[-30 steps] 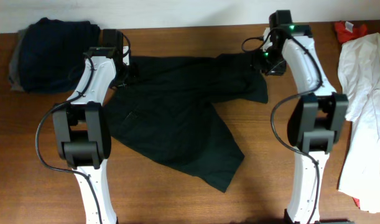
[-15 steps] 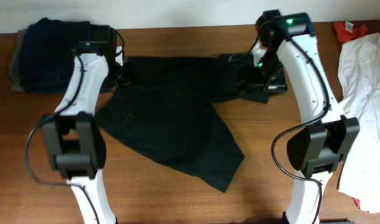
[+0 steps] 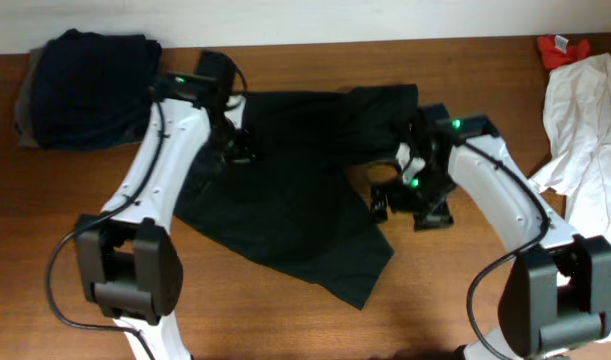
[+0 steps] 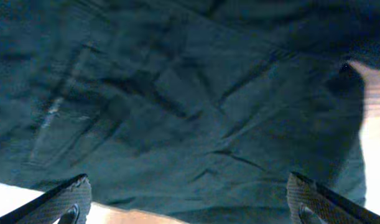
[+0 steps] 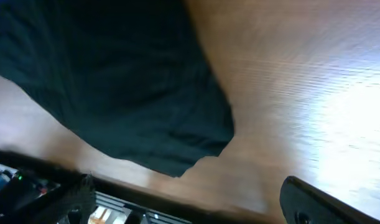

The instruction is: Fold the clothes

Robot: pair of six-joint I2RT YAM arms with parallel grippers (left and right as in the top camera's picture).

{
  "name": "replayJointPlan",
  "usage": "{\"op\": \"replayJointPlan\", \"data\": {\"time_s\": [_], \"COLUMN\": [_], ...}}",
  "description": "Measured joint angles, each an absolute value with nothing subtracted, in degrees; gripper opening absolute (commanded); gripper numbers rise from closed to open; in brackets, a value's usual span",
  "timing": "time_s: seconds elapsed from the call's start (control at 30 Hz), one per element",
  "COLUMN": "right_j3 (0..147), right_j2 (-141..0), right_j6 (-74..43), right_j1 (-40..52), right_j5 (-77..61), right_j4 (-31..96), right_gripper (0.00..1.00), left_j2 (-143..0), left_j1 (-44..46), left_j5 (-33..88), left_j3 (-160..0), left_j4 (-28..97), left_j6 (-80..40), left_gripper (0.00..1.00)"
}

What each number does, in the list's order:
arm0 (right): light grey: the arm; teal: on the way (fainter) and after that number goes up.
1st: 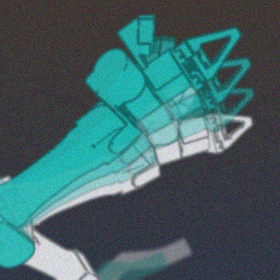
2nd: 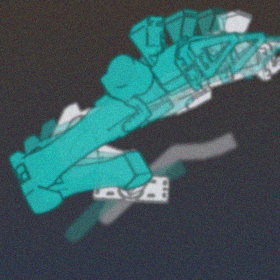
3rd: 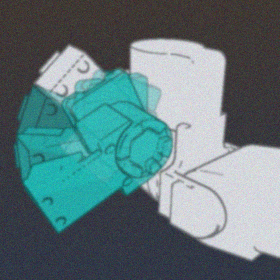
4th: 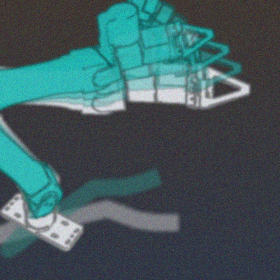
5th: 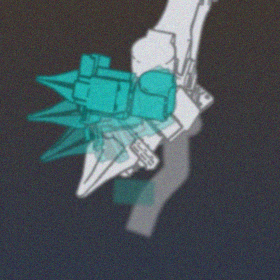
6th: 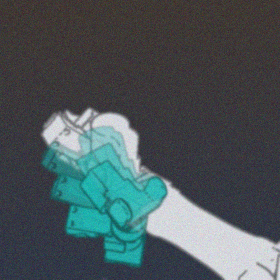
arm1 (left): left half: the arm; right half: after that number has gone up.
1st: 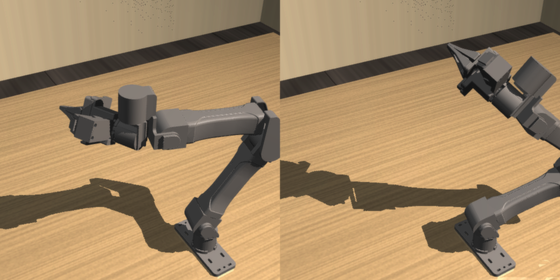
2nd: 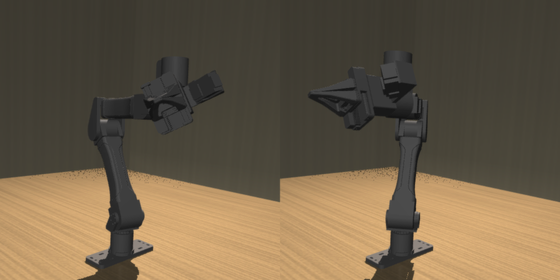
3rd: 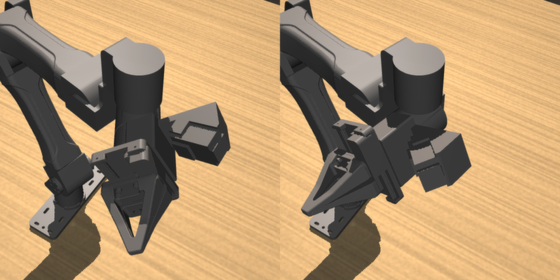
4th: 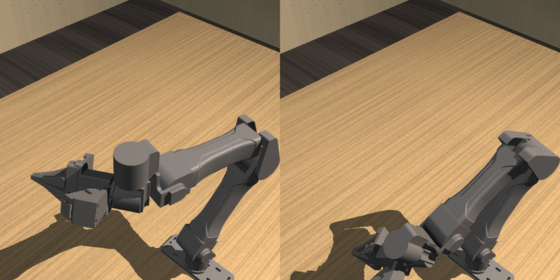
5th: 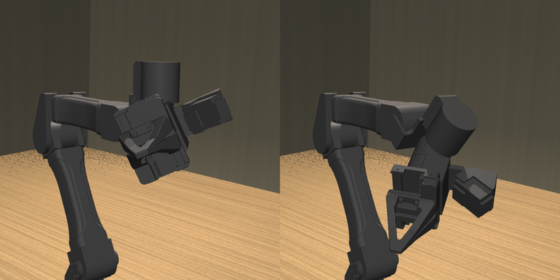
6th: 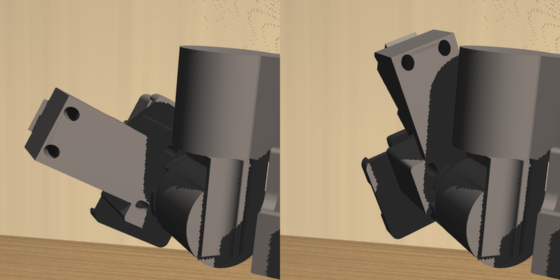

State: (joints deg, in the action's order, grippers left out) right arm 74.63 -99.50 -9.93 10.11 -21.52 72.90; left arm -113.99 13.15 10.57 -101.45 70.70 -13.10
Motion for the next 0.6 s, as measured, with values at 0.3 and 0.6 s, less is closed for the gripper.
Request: {"op": "replayJointPlan", "data": {"time_s": [0.3,0.6], "right_j3": [60.7,49.4], "right_j2": [-99.4,-98.6], "right_j6": [-10.1,-10.5], "right_j1": [8.7,5.3], "right_j5": [-25.2,-37.2], "right_j4": [66.4,50.3], "right_gripper": [0.98,0.98], "left_j2": [-114.1,-114.1], "left_j1": [15.0,15.0], "left_j5": [10.7,10.8], "left_j3": [-86.0,-83.0], "left_j4": [61.4,58.6], "left_j6": [-14.6,-14.8], "left_gripper": [0.98,0.99]}}
